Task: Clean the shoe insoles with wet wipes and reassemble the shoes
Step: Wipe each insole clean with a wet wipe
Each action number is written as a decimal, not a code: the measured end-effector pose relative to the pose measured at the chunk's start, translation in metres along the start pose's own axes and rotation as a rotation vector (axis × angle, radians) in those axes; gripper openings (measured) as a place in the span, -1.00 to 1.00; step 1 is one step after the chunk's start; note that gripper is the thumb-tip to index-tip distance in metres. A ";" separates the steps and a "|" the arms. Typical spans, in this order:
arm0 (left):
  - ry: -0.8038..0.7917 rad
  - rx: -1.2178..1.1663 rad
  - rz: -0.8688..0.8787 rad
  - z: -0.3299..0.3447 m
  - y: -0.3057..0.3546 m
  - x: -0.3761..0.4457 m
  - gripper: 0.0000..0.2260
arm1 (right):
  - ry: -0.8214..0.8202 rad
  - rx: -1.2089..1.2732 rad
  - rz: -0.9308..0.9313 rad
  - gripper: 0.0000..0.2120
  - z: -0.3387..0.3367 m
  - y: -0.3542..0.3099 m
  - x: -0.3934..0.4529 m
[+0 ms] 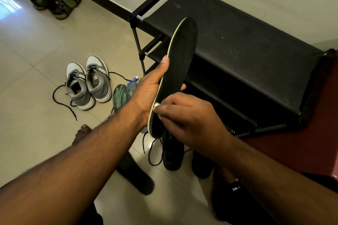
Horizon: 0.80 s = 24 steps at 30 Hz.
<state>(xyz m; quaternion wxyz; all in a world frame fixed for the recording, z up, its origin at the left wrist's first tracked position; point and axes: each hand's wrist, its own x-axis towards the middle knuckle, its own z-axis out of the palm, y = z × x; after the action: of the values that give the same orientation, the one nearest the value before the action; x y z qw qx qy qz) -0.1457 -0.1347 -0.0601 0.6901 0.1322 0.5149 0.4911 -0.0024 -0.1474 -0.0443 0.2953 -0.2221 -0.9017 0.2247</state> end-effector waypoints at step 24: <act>0.067 -0.017 0.061 -0.003 0.007 -0.003 -0.39 | -0.242 0.030 -0.249 -0.87 0.003 0.002 -0.001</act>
<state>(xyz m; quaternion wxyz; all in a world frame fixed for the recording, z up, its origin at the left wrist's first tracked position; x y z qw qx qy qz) -0.1518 -0.1350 -0.0549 0.6585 0.1255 0.5291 0.5203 -0.0026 -0.1474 -0.0481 0.2133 -0.0757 -0.9477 0.2250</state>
